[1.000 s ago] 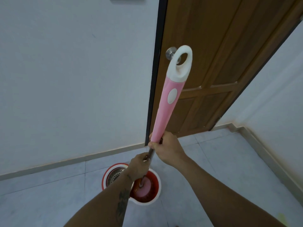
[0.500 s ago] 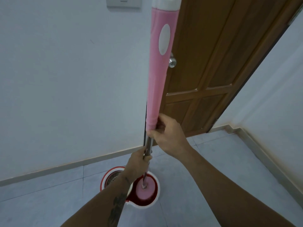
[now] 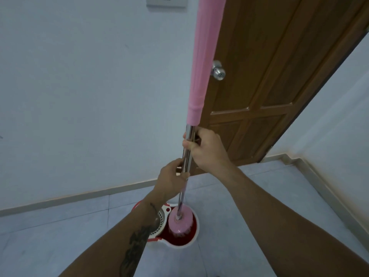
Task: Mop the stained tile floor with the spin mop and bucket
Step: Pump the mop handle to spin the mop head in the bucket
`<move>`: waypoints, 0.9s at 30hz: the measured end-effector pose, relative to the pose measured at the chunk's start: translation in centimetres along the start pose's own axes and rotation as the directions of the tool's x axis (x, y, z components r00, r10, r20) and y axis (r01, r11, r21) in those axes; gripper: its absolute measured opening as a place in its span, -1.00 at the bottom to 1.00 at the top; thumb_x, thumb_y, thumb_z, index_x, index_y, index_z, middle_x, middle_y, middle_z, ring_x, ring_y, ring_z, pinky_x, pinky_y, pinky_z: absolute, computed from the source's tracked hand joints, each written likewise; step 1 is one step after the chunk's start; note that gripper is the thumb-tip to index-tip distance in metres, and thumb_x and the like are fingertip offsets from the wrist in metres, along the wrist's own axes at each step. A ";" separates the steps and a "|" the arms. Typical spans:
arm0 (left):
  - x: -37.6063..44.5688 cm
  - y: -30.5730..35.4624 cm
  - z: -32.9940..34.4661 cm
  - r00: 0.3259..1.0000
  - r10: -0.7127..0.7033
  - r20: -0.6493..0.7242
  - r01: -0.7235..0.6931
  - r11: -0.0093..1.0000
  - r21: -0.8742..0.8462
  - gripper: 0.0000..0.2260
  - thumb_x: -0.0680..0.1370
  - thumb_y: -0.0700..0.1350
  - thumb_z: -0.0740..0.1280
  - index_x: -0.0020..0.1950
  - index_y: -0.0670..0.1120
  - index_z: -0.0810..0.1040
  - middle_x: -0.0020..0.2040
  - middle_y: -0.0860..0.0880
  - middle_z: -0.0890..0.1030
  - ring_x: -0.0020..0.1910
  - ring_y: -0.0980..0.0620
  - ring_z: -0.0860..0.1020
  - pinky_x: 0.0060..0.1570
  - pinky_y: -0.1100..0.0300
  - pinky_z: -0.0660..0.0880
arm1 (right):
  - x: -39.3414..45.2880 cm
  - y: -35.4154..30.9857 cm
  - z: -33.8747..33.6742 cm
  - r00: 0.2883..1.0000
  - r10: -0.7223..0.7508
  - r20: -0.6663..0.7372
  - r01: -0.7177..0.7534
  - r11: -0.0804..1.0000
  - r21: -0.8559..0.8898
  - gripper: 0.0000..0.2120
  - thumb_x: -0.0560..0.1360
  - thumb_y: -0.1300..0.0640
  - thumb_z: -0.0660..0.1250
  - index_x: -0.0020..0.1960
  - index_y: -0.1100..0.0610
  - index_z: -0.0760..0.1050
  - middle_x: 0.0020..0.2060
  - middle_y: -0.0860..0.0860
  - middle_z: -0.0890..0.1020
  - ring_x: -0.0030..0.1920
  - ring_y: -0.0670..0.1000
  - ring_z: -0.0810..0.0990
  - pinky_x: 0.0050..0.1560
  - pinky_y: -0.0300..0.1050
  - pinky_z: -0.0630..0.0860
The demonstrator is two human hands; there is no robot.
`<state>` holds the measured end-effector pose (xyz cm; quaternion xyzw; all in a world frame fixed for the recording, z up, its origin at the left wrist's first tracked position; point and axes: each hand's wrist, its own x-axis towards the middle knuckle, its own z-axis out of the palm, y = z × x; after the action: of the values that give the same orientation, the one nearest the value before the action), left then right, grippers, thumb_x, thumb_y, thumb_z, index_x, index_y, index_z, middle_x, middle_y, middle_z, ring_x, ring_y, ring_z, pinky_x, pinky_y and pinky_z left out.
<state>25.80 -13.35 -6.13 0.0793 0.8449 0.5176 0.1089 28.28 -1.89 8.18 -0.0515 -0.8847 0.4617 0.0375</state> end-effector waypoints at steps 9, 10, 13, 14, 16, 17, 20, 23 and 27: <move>-0.7 -2.3 -0.4 0.989 -0.132 -0.066 0.136 0.989 0.055 -0.72 0.52 -0.18 0.39 0.23 -0.04 0.57 0.20 -0.04 0.51 -0.04 0.06 0.53 0.05 0.17 0.53 | 0.1 -4.0 -0.8 0.986 -0.164 0.007 0.163 0.986 0.025 -0.92 0.51 0.16 0.39 -0.01 0.04 0.56 -0.16 -0.10 0.64 -0.14 -0.13 0.62 -0.11 -0.27 0.52; -0.6 -2.4 -0.5 0.989 -0.133 -0.065 0.136 0.989 0.052 -0.70 0.52 -0.18 0.40 0.25 -0.08 0.56 0.20 -0.05 0.49 -0.06 0.07 0.52 0.03 0.19 0.50 | 0.2 -4.5 -0.9 0.984 -0.179 0.004 0.178 0.983 0.030 -0.93 0.51 0.16 0.40 -0.01 0.05 0.57 -0.17 -0.10 0.64 -0.14 -0.12 0.62 -0.11 -0.24 0.53; -1.1 -2.5 -0.8 0.988 -0.146 -0.048 0.149 0.986 0.075 -0.75 0.52 -0.17 0.40 0.20 -0.12 0.56 0.09 -0.07 0.54 0.00 -0.01 0.52 0.03 0.14 0.45 | 0.4 -5.9 -1.3 0.976 -0.216 0.002 0.216 0.976 0.042 -0.91 0.51 0.15 0.40 0.01 0.06 0.58 -0.13 -0.07 0.65 -0.11 -0.08 0.64 -0.06 -0.19 0.59; -1.2 -2.5 -0.9 0.987 -0.149 -0.064 0.153 0.987 0.057 -0.78 0.53 -0.18 0.39 0.16 -0.12 0.57 0.04 -0.07 0.57 0.00 -0.03 0.53 0.01 0.12 0.47 | 0.4 -6.3 -1.5 0.974 -0.227 0.003 0.227 0.973 0.043 -0.91 0.51 0.15 0.40 0.01 0.06 0.58 -0.12 -0.07 0.65 -0.10 -0.09 0.64 -0.06 -0.22 0.58; -1.4 -2.3 -1.4 0.984 -0.139 -0.111 0.141 0.990 0.010 -0.85 0.52 -0.20 0.39 0.08 -0.14 0.60 -0.06 -0.11 0.63 -0.09 -0.03 0.55 -0.04 0.06 0.51 | 0.4 -7.0 -1.8 0.969 -0.249 0.003 0.248 0.967 0.055 -0.91 0.52 0.15 0.40 0.02 0.04 0.57 -0.11 -0.08 0.64 -0.09 -0.11 0.62 -0.10 -0.29 0.55; -1.4 -2.3 -1.6 0.983 -0.131 -0.130 0.132 0.991 0.000 -0.87 0.51 -0.21 0.40 0.04 -0.13 0.60 -0.10 -0.13 0.64 -0.14 -0.02 0.54 -0.06 0.05 0.52 | 0.5 -7.3 -2.0 0.967 -0.256 0.003 0.255 0.965 0.065 -0.90 0.52 0.16 0.40 0.04 0.04 0.57 -0.10 -0.08 0.64 -0.10 -0.12 0.62 -0.12 -0.32 0.53; -1.5 -2.3 -2.5 0.982 -0.129 -0.137 0.127 0.992 -0.022 -0.87 0.51 -0.22 0.42 0.02 -0.06 0.58 -0.15 -0.04 0.61 -0.18 0.02 0.51 -0.16 0.23 0.47 | 0.6 -7.8 -2.1 0.966 -0.260 0.010 0.258 0.962 0.095 -0.85 0.54 0.16 0.38 0.11 0.06 0.57 -0.09 -0.11 0.62 -0.09 -0.13 0.61 -0.12 -0.35 0.53; -1.4 -2.8 -3.3 0.979 -0.151 -0.136 0.152 0.988 -0.006 -0.85 0.53 -0.21 0.40 0.07 -0.05 0.57 -0.09 0.00 0.59 -0.12 0.03 0.53 -0.17 0.31 0.41 | 0.7 -7.8 -1.4 0.970 -0.241 0.033 0.235 0.964 0.125 -0.83 0.53 0.18 0.38 0.13 0.07 0.57 -0.08 -0.10 0.63 -0.05 -0.09 0.63 0.01 -0.14 0.61; -1.5 -4.5 -4.7 0.976 -0.173 -0.130 0.182 0.981 0.062 -0.87 0.53 -0.20 0.41 0.06 -0.07 0.59 -0.10 0.01 0.61 -0.08 -0.01 0.56 -0.11 0.23 0.41 | 0.6 -7.1 0.4 0.977 -0.201 0.071 0.188 0.969 0.158 -0.85 0.52 0.22 0.39 0.06 0.06 0.56 -0.07 -0.05 0.65 -0.03 -0.06 0.65 0.07 0.01 0.62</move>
<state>25.87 -19.71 -7.91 -0.0249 0.8721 0.4785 0.0991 27.24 -6.15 13.78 0.0585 -0.8490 0.5230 0.0479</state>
